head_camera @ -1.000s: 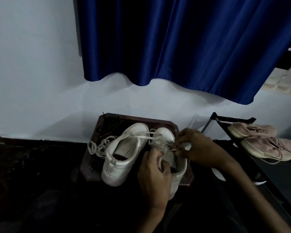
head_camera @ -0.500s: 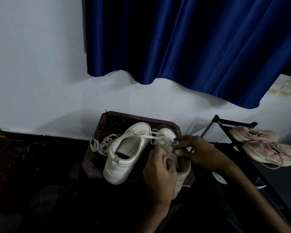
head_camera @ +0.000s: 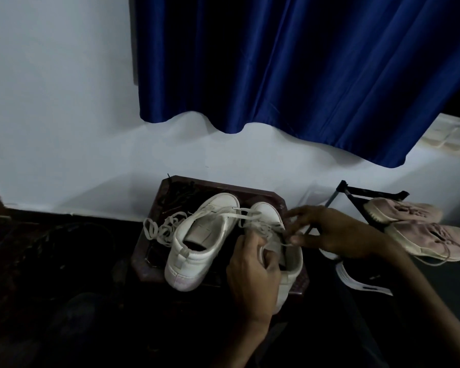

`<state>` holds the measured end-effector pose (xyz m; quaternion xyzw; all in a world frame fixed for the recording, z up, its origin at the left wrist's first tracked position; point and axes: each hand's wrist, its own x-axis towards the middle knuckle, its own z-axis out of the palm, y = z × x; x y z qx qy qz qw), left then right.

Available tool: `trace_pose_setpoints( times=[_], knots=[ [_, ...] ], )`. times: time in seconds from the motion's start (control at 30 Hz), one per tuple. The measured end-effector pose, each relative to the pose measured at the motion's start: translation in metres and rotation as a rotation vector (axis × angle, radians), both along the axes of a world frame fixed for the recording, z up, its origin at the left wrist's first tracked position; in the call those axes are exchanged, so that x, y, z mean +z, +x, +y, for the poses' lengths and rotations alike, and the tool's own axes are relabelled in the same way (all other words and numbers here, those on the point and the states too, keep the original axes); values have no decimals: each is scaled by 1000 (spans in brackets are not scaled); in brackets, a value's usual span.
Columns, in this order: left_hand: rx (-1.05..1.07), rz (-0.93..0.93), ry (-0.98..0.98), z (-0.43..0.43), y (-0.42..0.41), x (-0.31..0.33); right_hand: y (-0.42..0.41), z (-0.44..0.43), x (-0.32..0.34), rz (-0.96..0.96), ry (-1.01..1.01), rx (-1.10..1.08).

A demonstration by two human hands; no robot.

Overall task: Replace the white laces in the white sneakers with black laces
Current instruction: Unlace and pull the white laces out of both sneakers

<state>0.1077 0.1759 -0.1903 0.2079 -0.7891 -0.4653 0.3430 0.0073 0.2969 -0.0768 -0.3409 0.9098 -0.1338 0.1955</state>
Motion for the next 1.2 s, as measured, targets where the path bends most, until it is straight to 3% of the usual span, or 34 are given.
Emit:
trace_pose_setpoints(
  times=[0.13,0.27,0.33,0.5,0.77,1.03,1.2],
  knots=[
    [-34,11,28,1,0,-1,9,-30,-14,218,154,-6],
    [-53,15,30,0,1,1,15,-32,-38,329,-31,-107],
    [-45,11,7,-1,0,0,18,-22,-30,323,-30,-85],
    [-9,30,-23,-3,-1,-1,34,12,34,91,-119,114],
    [-44,66,27,-1,0,-4,24,-29,-10,229,288,-100],
    [-45,70,27,-4,-3,-6,31,-49,-43,544,109,-287],
    [-60,75,6,-4,-2,-5,25,-17,-20,291,-36,-127]
  ],
)
